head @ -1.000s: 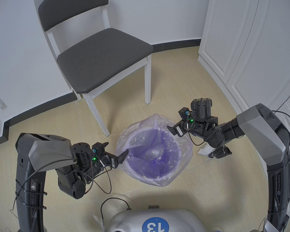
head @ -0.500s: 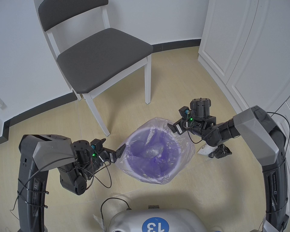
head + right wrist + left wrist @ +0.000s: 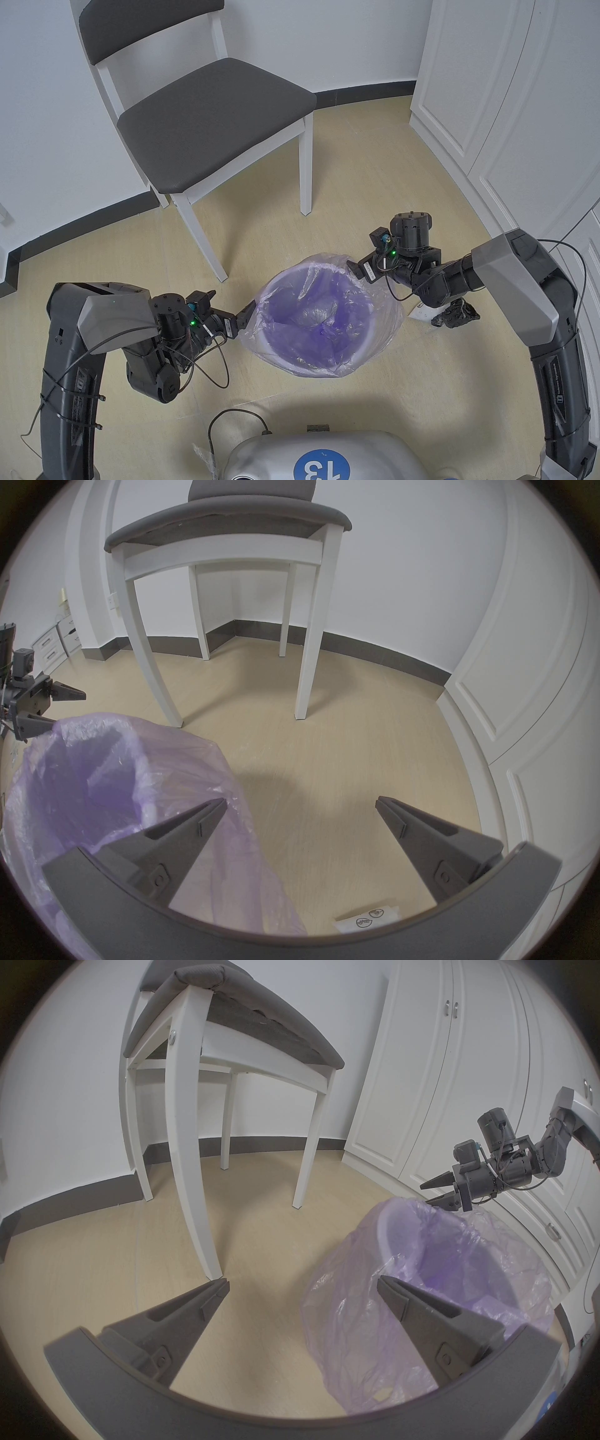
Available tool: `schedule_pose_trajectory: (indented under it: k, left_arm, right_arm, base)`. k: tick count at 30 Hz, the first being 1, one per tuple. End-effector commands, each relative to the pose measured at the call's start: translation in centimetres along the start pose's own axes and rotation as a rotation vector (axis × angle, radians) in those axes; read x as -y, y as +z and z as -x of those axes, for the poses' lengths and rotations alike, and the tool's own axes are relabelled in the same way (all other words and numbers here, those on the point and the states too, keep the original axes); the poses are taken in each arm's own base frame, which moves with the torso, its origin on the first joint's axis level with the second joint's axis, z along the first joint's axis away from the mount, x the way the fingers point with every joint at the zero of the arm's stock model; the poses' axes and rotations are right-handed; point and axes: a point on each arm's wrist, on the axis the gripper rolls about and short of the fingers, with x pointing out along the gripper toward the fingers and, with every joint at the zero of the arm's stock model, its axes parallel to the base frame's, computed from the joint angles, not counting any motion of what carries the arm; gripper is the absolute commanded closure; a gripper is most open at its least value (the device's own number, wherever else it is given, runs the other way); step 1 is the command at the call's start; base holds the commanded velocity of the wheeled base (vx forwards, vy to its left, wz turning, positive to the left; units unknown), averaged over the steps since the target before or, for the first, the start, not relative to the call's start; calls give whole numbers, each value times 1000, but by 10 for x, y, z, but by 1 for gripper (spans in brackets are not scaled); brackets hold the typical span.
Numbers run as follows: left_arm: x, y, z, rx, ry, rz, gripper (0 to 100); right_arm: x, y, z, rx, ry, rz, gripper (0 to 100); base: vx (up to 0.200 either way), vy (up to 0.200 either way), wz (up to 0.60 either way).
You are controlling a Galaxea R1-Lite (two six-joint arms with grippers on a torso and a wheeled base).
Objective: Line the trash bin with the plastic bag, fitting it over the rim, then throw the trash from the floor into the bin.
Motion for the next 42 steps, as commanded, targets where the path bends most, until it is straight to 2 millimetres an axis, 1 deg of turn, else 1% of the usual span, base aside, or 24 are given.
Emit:
schedule_pose_trajectory:
  k: [1,12,13,15,16,17,18,19,22,24,25,27,31,35,38,42]
  left_arm:
    - [-1,-7,-2,-3,1,0,0]
    - [-8,-19,-11,-2,37,2,0]
    - [-9,-17,-12,7,47,1,0]
    - [-14,-5,-10,34,77,-1,0]
    - [-19,11,-5,63,91,-4,0]
    - [-20,21,0,77,94,-4,0]
    - [-20,31,7,78,90,-2,0]
    - [-19,38,12,71,86,2,0]
    - [-15,52,20,80,59,21,0]
    - [-13,51,23,63,44,26,0]
    - [-12,49,24,55,39,27,0]
    - [-11,41,29,16,10,29,0]
    - [-11,30,37,-44,-50,31,0]
    - [-13,20,41,-112,-67,23,0]
    - [-20,15,41,-135,-52,-1,0]
    - [-24,11,42,-149,-45,-17,0]
  right_arm:
    - [-1,-14,-11,-15,-3,-1,0]
    - [-9,-28,-28,-17,0,-50,0]
    - [-9,-28,-28,-12,-3,-60,0]
    - [-6,-22,-26,5,-10,-85,0]
    - [-3,-18,-24,14,-14,-100,0]
    - [1,-12,-21,26,-21,-106,0]
    - [8,0,-13,41,-30,-110,0]
    - [16,7,-6,46,-39,-114,0]
    - [26,23,12,42,-44,-115,0]
    - [33,32,22,51,-52,-117,0]
    - [35,33,24,50,-55,-118,0]
    - [45,37,36,42,-68,-114,0]
    - [53,28,59,-42,-61,-91,0]
    - [55,7,86,-179,-7,-15,0]
    - [45,-11,92,-234,48,-4,0]
    - [33,-26,93,-271,94,-3,0]
  base:
    - [0,0,0]
    - [0,0,0]
    - [0,0,0]
    - [0,0,0]
    - [0,0,0]
    - [0,0,0]
    - [0,0,0]
    - [0,0,0]
    - [0,0,0]
    - [0,0,0]
    - [0,0,0]
    - [0,0,0]
    - [0,0,0]
    - [0,0,0]
    - [0,0,0]
    - [0,0,0]
